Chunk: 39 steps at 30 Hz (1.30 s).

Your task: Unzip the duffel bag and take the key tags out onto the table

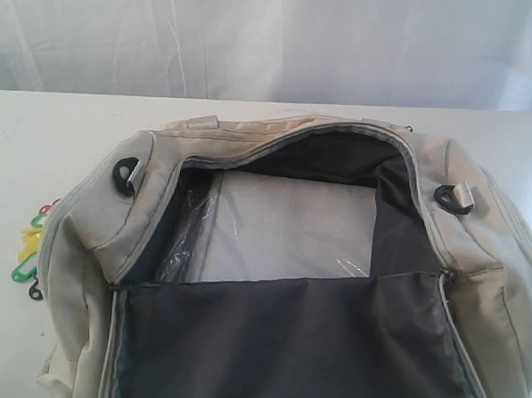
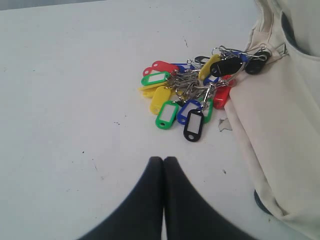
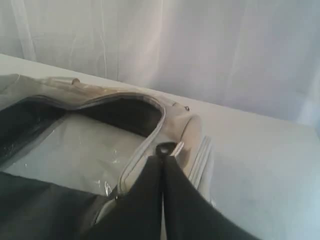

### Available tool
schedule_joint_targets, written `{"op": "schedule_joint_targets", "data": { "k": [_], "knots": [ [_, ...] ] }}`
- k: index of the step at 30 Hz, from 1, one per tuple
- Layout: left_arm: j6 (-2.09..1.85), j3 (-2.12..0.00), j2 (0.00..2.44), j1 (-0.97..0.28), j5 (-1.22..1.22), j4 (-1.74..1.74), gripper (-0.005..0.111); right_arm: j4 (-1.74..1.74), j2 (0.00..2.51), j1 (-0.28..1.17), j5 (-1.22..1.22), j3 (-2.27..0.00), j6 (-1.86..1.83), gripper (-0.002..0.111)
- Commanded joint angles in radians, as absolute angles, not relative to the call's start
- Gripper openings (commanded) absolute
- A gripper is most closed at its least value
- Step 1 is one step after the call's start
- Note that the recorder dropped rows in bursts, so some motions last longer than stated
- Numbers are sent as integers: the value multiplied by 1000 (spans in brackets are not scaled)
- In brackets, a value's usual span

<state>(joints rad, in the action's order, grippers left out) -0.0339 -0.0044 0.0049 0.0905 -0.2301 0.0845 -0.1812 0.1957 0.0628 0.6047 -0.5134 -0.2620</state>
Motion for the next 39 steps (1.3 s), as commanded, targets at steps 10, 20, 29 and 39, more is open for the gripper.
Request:
{"op": "schedule_joint_targets", "data": {
  "k": [10, 20, 29, 39],
  "knots": [
    [-25, 0, 0, 91, -232, 88, 0, -150, 0, -75, 456, -161, -250, 0],
    [-25, 0, 0, 91, -232, 88, 0, -139, 0, -173, 296, 0, -250, 0],
    [-25, 0, 0, 91, -232, 88, 0, -132, 0, -171, 291, 0, -250, 0],
    [-25, 0, 0, 91, -232, 88, 0, -95, 0, -171, 291, 0, -250, 0]
  ]
}}
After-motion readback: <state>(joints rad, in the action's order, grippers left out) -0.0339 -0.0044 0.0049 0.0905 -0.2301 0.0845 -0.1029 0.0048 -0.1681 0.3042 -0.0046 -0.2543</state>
